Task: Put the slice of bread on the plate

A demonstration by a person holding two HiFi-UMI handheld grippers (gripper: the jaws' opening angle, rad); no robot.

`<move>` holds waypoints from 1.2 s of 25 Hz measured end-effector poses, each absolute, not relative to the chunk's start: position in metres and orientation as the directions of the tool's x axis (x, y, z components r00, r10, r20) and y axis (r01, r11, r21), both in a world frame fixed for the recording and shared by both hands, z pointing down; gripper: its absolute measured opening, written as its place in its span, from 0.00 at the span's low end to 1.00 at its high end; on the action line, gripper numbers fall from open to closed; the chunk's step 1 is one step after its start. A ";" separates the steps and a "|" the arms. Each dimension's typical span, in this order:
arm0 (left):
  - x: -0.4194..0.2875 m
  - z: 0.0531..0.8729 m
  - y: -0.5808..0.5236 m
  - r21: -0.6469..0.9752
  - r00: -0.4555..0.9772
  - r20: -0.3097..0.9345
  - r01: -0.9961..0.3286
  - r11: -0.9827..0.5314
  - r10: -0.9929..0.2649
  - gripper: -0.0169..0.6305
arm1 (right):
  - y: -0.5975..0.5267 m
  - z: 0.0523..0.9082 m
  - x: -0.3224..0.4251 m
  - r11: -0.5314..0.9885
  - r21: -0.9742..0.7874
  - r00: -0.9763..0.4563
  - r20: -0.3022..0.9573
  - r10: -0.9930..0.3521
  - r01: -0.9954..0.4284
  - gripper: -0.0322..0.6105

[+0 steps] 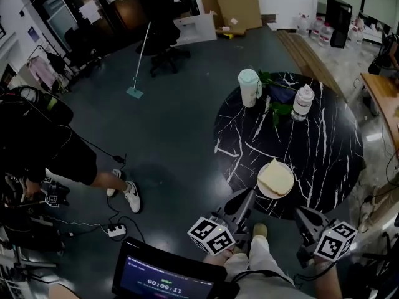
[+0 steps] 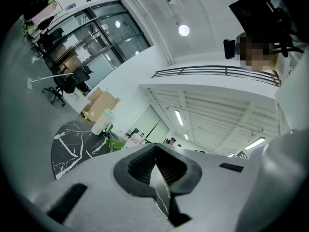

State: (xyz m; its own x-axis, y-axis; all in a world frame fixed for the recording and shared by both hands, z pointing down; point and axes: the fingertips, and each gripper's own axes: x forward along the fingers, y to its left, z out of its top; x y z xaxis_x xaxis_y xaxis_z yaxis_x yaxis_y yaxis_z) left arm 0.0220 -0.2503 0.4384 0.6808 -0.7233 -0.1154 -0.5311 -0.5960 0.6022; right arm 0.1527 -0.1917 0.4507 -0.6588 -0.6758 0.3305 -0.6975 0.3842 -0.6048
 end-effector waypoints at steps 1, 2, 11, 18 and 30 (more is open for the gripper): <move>0.023 0.434 -0.249 0.599 0.683 -0.118 -0.530 -0.600 -0.721 0.04 | -0.188 0.447 0.150 0.396 -0.599 -0.663 0.325 -0.674 -0.696 0.07; 0.023 0.431 -0.247 0.596 0.685 -0.120 -0.529 -0.604 -0.719 0.04 | -0.186 0.443 0.147 0.407 -0.594 -0.668 0.319 -0.673 -0.694 0.07; 0.032 0.420 -0.237 0.585 0.698 -0.137 -0.516 -0.626 -0.703 0.04 | -0.167 0.432 0.142 0.453 -0.556 -0.674 0.293 -0.678 -0.697 0.06; 0.036 0.424 -0.228 0.593 0.709 -0.130 -0.504 -0.628 -0.693 0.04 | -0.161 0.430 0.151 0.411 -0.546 -0.625 0.291 -0.724 -0.730 0.06; 0.025 0.426 -0.239 0.595 0.708 -0.125 -0.508 -0.623 -0.695 0.04 | -0.172 0.431 0.149 0.362 -0.544 -0.576 0.294 -0.763 -0.757 0.06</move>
